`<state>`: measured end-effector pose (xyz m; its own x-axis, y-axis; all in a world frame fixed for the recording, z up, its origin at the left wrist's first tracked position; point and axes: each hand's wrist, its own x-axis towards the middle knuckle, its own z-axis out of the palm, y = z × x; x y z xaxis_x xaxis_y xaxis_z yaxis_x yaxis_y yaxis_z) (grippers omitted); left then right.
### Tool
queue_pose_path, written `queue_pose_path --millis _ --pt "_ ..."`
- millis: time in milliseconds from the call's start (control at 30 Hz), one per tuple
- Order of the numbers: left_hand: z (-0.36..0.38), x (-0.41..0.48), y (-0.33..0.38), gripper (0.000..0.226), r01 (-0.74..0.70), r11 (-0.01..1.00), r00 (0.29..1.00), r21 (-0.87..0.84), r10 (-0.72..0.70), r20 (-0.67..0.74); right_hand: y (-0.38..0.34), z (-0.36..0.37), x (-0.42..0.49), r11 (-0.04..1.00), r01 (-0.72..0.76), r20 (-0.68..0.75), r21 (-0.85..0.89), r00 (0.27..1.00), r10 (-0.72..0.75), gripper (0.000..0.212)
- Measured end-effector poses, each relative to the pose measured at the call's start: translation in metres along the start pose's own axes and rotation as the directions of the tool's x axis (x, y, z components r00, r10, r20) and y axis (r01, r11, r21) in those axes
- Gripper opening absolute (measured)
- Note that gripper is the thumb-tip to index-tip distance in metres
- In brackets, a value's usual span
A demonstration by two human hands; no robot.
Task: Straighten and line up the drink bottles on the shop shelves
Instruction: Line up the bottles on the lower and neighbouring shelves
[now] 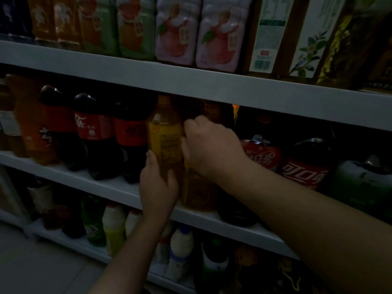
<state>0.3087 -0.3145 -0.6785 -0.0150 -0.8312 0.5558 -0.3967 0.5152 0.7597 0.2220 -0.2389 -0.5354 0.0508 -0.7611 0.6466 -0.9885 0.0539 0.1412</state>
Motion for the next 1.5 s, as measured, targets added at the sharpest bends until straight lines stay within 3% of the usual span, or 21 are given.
queue_pose_path --millis 100,167,233,333,500,633,733,800,933,1033,1167,1233,1333,1400,1467,1500 --pt "0.0 -0.016 0.004 0.065 -0.045 0.995 0.997 -0.089 0.051 0.063 -0.025 0.011 0.026 0.945 -0.172 0.17 0.28 0.977 0.127 0.023" --pt "0.001 -0.022 0.007 0.064 -0.029 0.987 0.995 -0.157 0.043 0.086 -0.033 0.021 0.051 0.865 -0.34 0.309 0.369 0.923 0.231 0.04" --pt "0.002 -0.026 0.012 0.063 -0.004 0.982 0.997 -0.187 0.019 0.08 -0.037 0.027 0.071 0.821 -0.411 0.379 0.397 0.888 0.261 0.041" --pt "0.006 -0.028 0.017 0.068 0.019 0.973 0.997 -0.23 -0.002 0.076 -0.039 0.037 0.089 0.836 -0.409 0.385 0.365 0.884 0.264 0.03" --pt "0.003 -0.032 0.008 0.068 -0.01 0.961 0.989 -0.278 0.05 0.136 -0.039 0.035 0.101 0.914 -0.357 0.445 0.193 0.862 0.243 0.03" --pt "-0.01 -0.014 -0.033 0.069 0.013 0.996 0.999 -0.091 -0.017 -0.04 -0.031 0.024 0.097 0.942 -0.287 0.522 0.174 0.838 0.159 0.018" --pt "-0.013 0.008 -0.065 0.091 0.204 0.979 0.976 -0.001 -0.204 0.075 -0.024 0.019 0.092 0.877 -0.367 0.518 0.31 0.838 0.168 0.022" --pt "-0.012 0.015 -0.078 0.097 0.234 0.972 0.96 -0.004 -0.231 0.159 -0.022 0.018 0.09 0.891 -0.348 0.528 0.29 0.835 0.154 0.022" --pt "-0.004 0.012 -0.086 0.079 0.138 0.988 0.976 -0.071 -0.123 0.182 -0.022 0.019 0.084 0.946 -0.248 0.495 0.211 0.861 0.115 0.012" --pt "0.004 0.005 -0.081 0.075 0.143 0.977 0.981 -0.159 -0.119 0.155 -0.024 0.017 0.079 0.972 -0.174 0.482 0.156 0.872 0.079 0.027" --pt "0.006 0.001 -0.079 0.074 0.157 0.977 0.979 -0.141 -0.134 0.155 -0.022 0.012 0.068 0.965 -0.169 0.411 0.201 0.909 0.073 0.024" --pt "0.003 0.001 -0.079 0.074 0.139 0.984 0.975 -0.115 -0.115 0.191 -0.021 0.011 0.058 0.943 -0.203 0.374 0.263 0.923 0.095 0.034" --pt "0.0 -0.01 -0.079 0.072 0.085 0.993 0.975 -0.081 -0.066 0.213 -0.013 0.01 0.014 0.912 -0.171 0.183 0.373 0.977 0.109 0.045" --pt "-0.003 -0.031 -0.081 0.059 0.024 0.999 0.995 -0.034 -0.02 0.103 -0.001 0.011 -0.04 0.904 -0.067 0.05 0.423 0.998 0.05 0.036" --pt "0.0 -0.065 -0.085 0.041 -0.044 0.999 0.999 0.009 0.044 0.02 0.015 0.017 -0.107 0.884 -0.066 0.11 0.462 0.994 0.016 0.025" --pt "0.004 -0.083 -0.086 0.033 -0.09 0.996 0.995 0.022 0.089 0.055 0.025 0.024 -0.142 0.884 -0.092 0.184 0.458 0.983 0.007 0.021"
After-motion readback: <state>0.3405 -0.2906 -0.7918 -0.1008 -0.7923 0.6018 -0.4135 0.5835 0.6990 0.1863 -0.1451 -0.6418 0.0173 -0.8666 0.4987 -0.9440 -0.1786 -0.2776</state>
